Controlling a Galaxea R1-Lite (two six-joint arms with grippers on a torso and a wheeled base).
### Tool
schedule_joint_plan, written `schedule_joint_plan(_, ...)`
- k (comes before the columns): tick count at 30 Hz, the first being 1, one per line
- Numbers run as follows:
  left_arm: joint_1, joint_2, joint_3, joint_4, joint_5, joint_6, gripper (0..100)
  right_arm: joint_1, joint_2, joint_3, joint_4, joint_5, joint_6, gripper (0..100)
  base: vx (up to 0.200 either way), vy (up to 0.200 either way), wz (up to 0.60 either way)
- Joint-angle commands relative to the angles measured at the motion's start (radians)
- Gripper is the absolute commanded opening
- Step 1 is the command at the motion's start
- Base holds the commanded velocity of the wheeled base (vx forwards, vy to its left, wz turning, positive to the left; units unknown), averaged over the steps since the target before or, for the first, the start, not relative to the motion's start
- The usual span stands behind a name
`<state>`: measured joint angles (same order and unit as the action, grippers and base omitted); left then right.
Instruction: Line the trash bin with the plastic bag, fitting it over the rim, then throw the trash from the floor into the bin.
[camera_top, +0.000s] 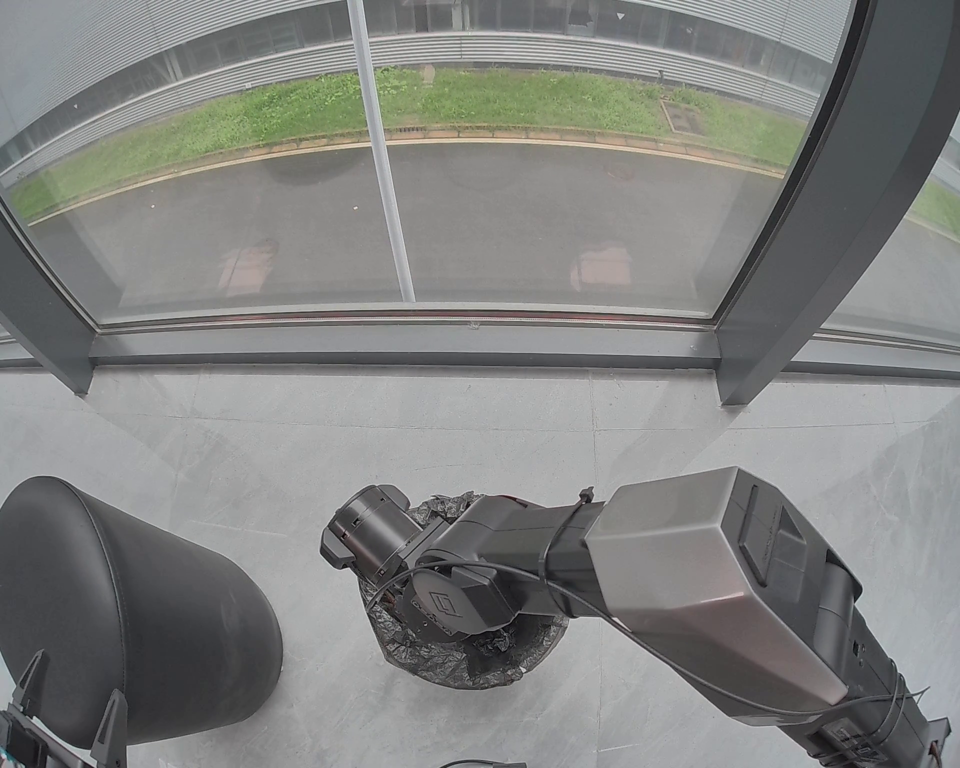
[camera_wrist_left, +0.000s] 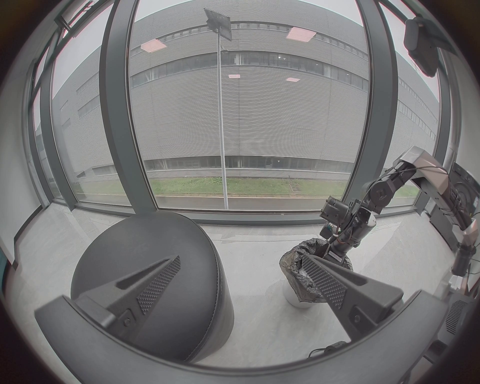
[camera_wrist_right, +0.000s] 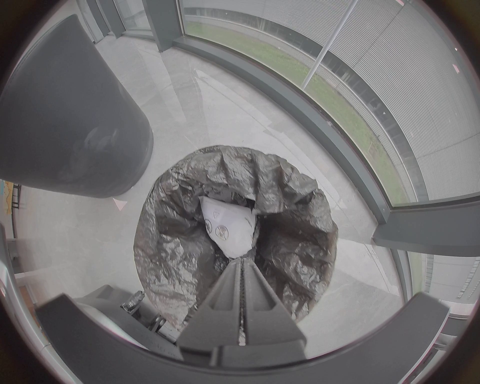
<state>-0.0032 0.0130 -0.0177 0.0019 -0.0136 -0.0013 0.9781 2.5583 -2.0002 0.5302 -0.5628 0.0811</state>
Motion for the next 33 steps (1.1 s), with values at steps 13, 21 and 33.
schedule_joint_plan(13,0.000,-0.013,0.018,-0.005,-0.002,-0.011,100,-0.002,0.108,0.000,-0.257,-0.008,-0.198,0,0.000,0.000,0.00)
schedule_joint_plan(21,0.000,-0.013,0.018,-0.005,-0.002,-0.011,100,-0.035,0.129,0.000,-0.257,-0.009,-0.215,0,0.000,0.000,0.00)
schedule_joint_plan(33,0.000,-0.013,0.018,-0.005,-0.002,-0.011,100,-0.073,0.174,0.000,-0.291,-0.009,-0.205,0,0.000,0.000,0.00)
